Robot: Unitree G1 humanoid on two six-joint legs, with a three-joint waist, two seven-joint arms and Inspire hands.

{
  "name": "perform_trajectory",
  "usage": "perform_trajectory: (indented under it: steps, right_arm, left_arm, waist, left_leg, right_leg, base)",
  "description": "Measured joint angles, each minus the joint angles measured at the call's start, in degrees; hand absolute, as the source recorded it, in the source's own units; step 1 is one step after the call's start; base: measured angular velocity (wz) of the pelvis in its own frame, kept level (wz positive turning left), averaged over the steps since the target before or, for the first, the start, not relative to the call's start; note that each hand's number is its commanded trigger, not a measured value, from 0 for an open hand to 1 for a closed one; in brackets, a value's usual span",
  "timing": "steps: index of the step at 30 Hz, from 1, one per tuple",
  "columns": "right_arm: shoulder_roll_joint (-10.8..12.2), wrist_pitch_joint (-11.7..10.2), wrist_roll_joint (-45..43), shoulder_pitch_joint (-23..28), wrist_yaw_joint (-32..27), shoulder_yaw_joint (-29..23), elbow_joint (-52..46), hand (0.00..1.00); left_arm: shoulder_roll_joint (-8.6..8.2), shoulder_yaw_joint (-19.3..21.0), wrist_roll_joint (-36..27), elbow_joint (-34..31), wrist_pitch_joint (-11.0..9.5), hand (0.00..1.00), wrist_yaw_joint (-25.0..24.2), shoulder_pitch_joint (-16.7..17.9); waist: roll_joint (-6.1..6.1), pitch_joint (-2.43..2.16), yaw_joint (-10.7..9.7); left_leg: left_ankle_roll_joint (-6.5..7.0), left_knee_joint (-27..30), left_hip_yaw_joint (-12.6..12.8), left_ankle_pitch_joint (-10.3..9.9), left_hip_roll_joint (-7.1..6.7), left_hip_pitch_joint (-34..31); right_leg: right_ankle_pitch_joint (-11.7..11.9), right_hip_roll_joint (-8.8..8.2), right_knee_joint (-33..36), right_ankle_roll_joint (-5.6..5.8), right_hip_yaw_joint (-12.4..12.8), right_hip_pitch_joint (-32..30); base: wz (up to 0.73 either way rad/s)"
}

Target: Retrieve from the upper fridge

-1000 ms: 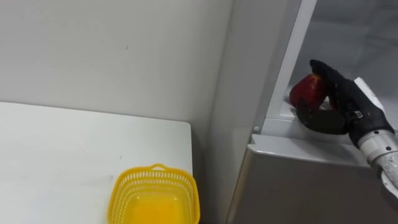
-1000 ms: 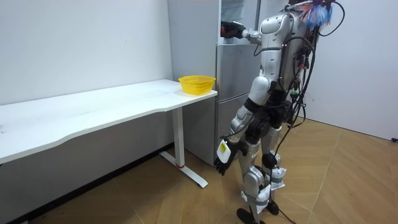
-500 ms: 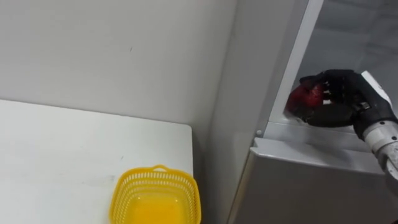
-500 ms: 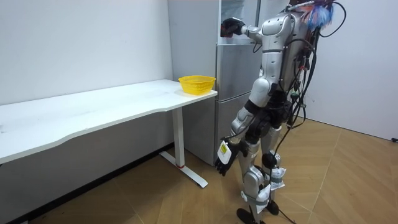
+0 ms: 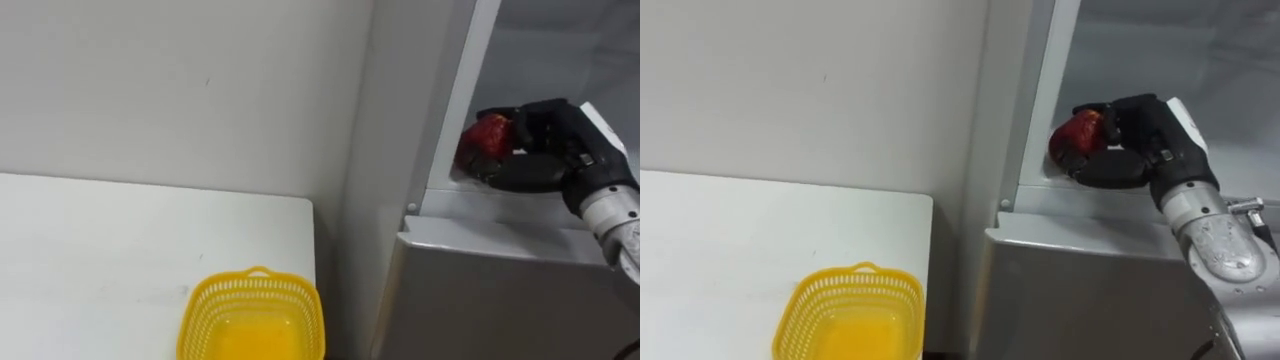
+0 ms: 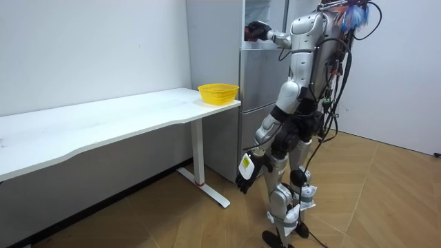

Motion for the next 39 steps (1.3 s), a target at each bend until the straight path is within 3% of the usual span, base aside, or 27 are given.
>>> perform_trajectory:
  steps: [7,10,13,15,18,25,29,32,34,39]
  right_arm:
    - [1.5,0.1,-0.7,4.1,-4.6,0.6,-7.2,1.00]
    - [2.8,1.2,-1.8,6.2,-7.2,0.4,-11.2,1.00]
    - [3.8,1.6,-3.1,7.4,-9.5,0.4,-14.0,1.00]
    - [5.2,1.8,-8.3,10.6,-12.0,0.3,-19.3,1.00]
    - [7.2,1.7,-11.2,13.3,-13.5,0.3,-24.7,1.00]
    - [11.2,1.0,-14.7,16.9,-17.2,0.3,-33.4,1.00]
    - [12.2,-2.0,-14.8,19.2,-17.4,0.4,-39.4,1.00]
    - [13.5,-2.5,-14.8,19.8,-18.3,1.5,-43.4,1.00]
    - [14.5,-3.5,-14.8,20.3,-18.7,1.7,-46.0,1.00]
    - [15.8,-7.8,-14.7,20.3,-20.5,2.4,-50.7,1.00]
  left_arm:
    - [-0.15,-0.8,-0.6,0.1,-0.1,0.00,0.3,-0.2]
    - [-0.20,-0.8,-0.7,0.1,-0.1,0.00,0.6,-0.1]
    - [-0.52,-1.0,-0.7,0.1,-0.1,0.00,2.4,-0.1]
    - [-1.09,-1.2,-0.8,0.4,-0.2,0.00,2.7,0.0]
    - [-1.46,-2.1,-0.8,2.0,-0.9,0.00,2.7,-0.1]
    - [-2.14,-2.1,-0.7,3.2,-2.5,0.00,3.7,0.5]
    - [-3.17,-2.1,-0.8,4.2,-2.7,0.00,4.9,0.2]
    - [-3.31,-2.3,-0.7,4.2,-3.0,0.00,5.2,0.2]
    - [-3.40,-2.7,-0.7,4.2,-3.8,0.00,5.2,0.2]
    - [-3.54,-3.3,-0.8,4.2,-5.5,0.00,5.3,-0.1]
  waist:
    - [-0.36,-0.18,-0.1]
    - [-0.21,-0.08,-0.4]
    - [0.35,0.16,-0.5]
    - [1.17,-0.16,-0.6]
    - [2.35,-0.20,-1.6]
    - [2.67,0.02,-1.8]
    - [3.14,0.31,-1.5]
    - [3.67,0.27,-1.9]
    - [4.10,-0.42,-2.1]
    - [4.98,-0.44,-2.3]
  left_leg:
    - [-0.03,0.1,-0.1,0.0,0.02,0.0]
    - [-0.02,0.0,-0.2,0.0,0.02,-0.1]
    - [-0.02,-0.1,-0.1,0.0,0.05,-0.1]
    - [-0.02,-0.1,0.0,0.0,0.05,-0.2]
    - [-0.04,-0.2,0.0,0.0,0.06,-0.1]
    - [-0.14,-0.3,0.7,0.1,0.20,0.0]
    - [-0.12,-0.4,1.4,0.1,0.25,0.0]
    - [-0.12,-0.4,1.4,0.0,0.27,-0.2]
    - [-0.12,-0.4,1.4,0.0,0.23,-0.8]
    - [-0.12,-0.4,1.5,0.1,0.29,-0.7]
  right_leg:
    - [0.0,0.01,0.0,0.00,0.0,0.0]
    - [0.0,0.02,0.0,0.00,0.1,-0.1]
    - [0.0,0.03,0.0,-0.01,0.1,-0.1]
    - [0.0,0.05,0.2,-0.02,0.2,-0.5]
    - [0.0,0.08,0.2,-0.02,0.2,-0.4]
    - [0.0,0.21,0.0,-0.03,0.4,-0.5]
    - [0.0,0.27,0.1,-0.06,1.3,-0.8]
    - [0.0,0.35,0.0,-0.08,1.6,-0.9]
    - [0.0,0.33,0.0,-0.08,1.6,-1.5]
    - [0.1,0.39,0.1,-0.11,1.7,-1.5]
  base:
    - [0.00]
    - [0.00]
    - [0.00]
    - [0.00]
    - [-0.01]
    - [-0.02]
    - [-0.07]
    - [-0.02]
    - [0.00]
    - [-0.01]
